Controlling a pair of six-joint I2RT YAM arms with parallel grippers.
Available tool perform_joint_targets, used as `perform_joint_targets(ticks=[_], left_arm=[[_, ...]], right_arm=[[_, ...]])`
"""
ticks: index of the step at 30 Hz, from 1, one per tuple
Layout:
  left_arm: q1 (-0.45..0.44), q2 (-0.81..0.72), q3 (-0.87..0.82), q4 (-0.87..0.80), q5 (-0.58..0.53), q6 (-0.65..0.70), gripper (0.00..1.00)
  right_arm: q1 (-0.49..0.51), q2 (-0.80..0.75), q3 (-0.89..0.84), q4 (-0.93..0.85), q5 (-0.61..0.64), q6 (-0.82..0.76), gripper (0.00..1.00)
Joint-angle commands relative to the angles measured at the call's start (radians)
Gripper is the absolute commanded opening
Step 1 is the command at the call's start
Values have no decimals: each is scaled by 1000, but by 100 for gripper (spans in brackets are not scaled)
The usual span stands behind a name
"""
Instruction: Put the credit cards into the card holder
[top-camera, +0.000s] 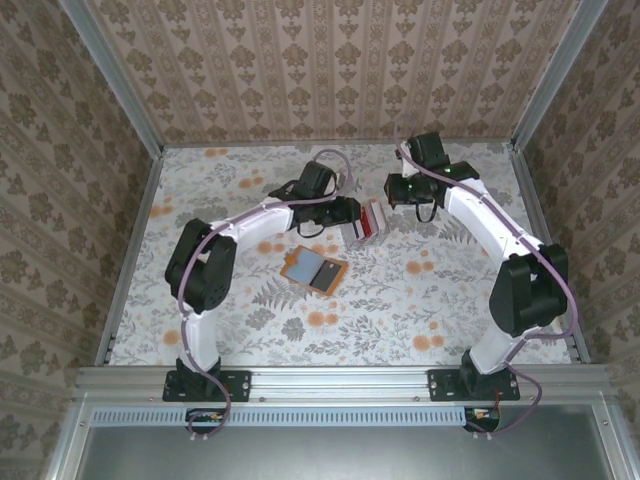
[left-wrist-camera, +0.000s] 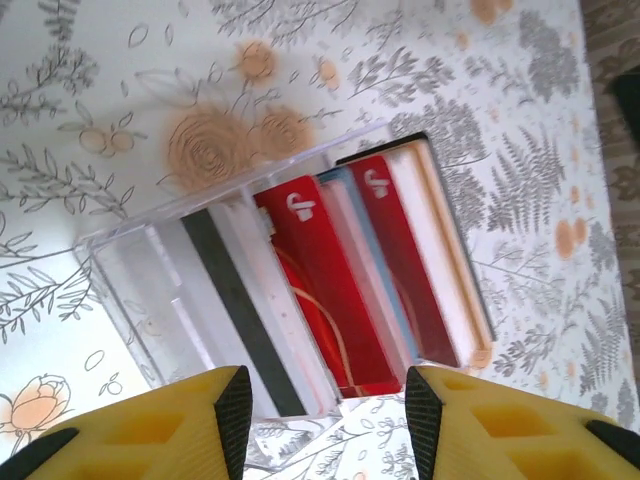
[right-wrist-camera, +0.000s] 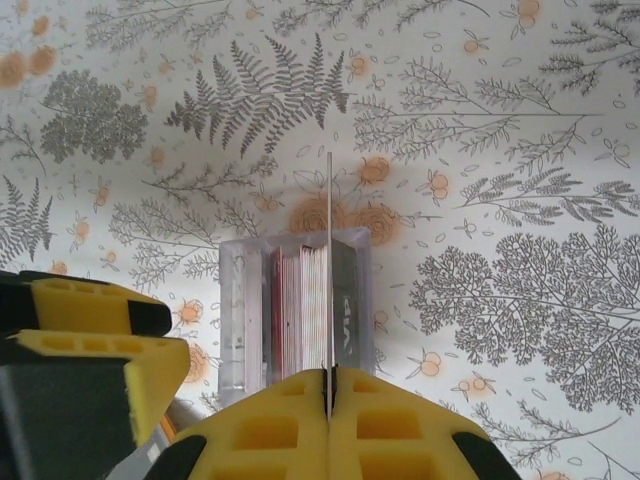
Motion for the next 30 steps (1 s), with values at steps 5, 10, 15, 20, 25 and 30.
perform_joint_targets(ticks=[5, 10, 15, 20, 25, 30], left_arm=[[38, -163, -236, 621, 191, -245, 51], [48, -179, -256, 648, 205, -283, 53], [65, -176, -309, 730, 206, -351, 52], [69, -154, -321, 848, 233, -420, 47], [69, -165, -320, 864, 235, -409, 38], [74, -191, -321, 817, 229, -366, 8]], right_arm=[[-24, -115, -308, 617, -461, 358, 0], [-31, -100, -367, 796, -511, 484, 0], [-33, -87, -380, 869, -562, 542, 0], [-33, -50, -379, 897, -608, 583, 0], [-31, -16, -399, 921, -644, 611, 0], [-32, -5, -399, 924, -653, 618, 3]])
